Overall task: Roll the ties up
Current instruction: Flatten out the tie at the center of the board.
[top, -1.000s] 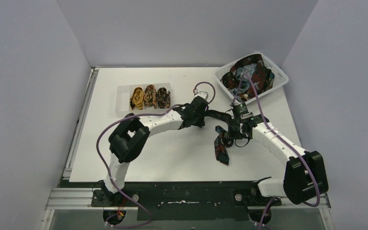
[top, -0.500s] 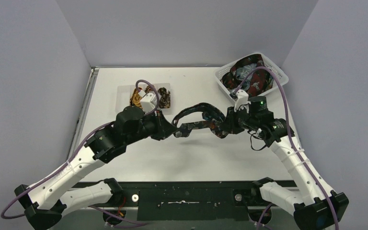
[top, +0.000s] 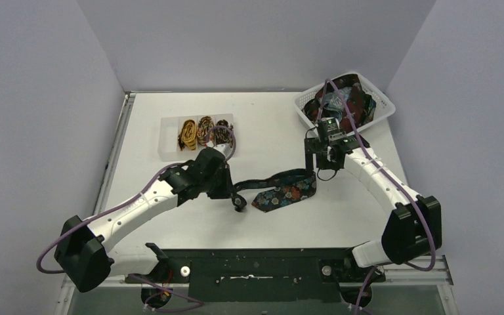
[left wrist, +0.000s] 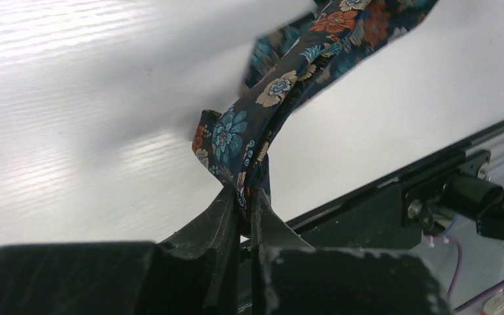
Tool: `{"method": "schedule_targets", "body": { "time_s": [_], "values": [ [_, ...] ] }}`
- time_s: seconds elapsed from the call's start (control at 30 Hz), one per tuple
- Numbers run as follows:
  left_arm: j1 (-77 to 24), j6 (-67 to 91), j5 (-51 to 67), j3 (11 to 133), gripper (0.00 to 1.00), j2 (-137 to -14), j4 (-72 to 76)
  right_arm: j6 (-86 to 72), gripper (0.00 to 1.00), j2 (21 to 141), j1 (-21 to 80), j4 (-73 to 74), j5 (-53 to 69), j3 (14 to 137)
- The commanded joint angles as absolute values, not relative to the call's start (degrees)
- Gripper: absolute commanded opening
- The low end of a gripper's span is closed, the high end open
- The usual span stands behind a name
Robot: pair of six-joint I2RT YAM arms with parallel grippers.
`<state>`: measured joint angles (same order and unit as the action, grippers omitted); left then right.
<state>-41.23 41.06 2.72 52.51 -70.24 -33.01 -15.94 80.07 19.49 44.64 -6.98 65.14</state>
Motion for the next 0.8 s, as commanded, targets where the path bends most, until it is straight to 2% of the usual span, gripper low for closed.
{"method": "schedule_targets", "body": {
  "time_s": [0.0,0.03,0.07,0.13,0.2,0.27,0.33,0.37,0.5,0.6,0.77],
  "values": [
    [-33.0,37.3,5.3,49.6,0.0,-65.5,-31.5,-19.3,0.89,71.6,19.8,38.8,-1.5,60.4],
    [-31.4,36.0,5.3,48.8,0.0,-65.5,-32.4,-20.9,0.9,71.5,19.8,38.2,-0.6,58.4],
    [-29.1,35.0,5.6,48.0,0.08,-65.9,-32.7,-22.8,0.9,71.7,19.9,37.6,1.7,56.7],
    [-26.1,33.4,7.8,46.0,0.33,-67.5,-32.2,-27.0,0.9,71.8,20.4,35.3,3.4,53.3],
    [-25.5,33.9,5.0,45.1,0.55,-68.4,-33.1,-30.0,0.91,71.8,21.7,34.0,3.4,51.4],
    [-25.5,35.4,-0.2,45.7,0.65,-67.3,-35.8,-31.8,0.91,71.6,23.8,33.0,2.9,50.5],
    [-25.5,37.2,-5.9,46.3,0.86,-63.1,-37.7,-32.6,0.92,71.8,26.1,32.5,2.9,50.2],
    [-25.5,38.4,-8.4,46.0,0.92,-60.9,-37.9,-32.9,0.92,72.2,27.2,32.1,2.9,50.2],
    [-25.7,43.5,-9.6,42.4,0.96,-53.7,-36.4,-33.6,0.92,73.2,31.7,30.7,2.7,50.5],
    [-26.6,47.5,-8.4,38.0,0.97,-51.1,-36.6,-35.0,0.92,74.2,33.3,30.1,1.1,50.2],
    [-31.4,60.4,-13.5,31.7,0.97,-46.2,-37.4,-37.0,0.93,76.7,34.1,30.5,-1.6,51.0]
  ]
}}
